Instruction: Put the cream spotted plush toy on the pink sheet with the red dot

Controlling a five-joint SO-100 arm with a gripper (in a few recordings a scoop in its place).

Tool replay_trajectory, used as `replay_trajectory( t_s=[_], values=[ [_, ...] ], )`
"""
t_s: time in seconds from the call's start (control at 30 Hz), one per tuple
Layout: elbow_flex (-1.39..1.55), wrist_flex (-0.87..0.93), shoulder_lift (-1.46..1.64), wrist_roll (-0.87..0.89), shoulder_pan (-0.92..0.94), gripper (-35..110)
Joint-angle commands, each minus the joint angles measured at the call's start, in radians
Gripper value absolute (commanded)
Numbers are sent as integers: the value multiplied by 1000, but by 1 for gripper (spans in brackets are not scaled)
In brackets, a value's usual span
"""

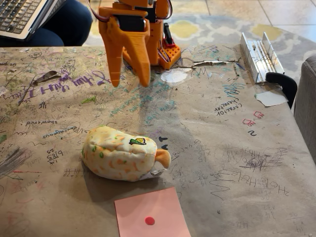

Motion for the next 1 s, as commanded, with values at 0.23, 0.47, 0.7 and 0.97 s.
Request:
replay_trajectory(
  t_s=[0.23, 0.47, 0.7, 0.97],
  values=[
    [-44, -77, -166, 48, 3, 45],
    [-21, -193, -267, 54, -2, 44],
    [-250, -130, -664, 58, 28, 45],
    [-460, -144, -773, -67, 32, 47]
  ],
)
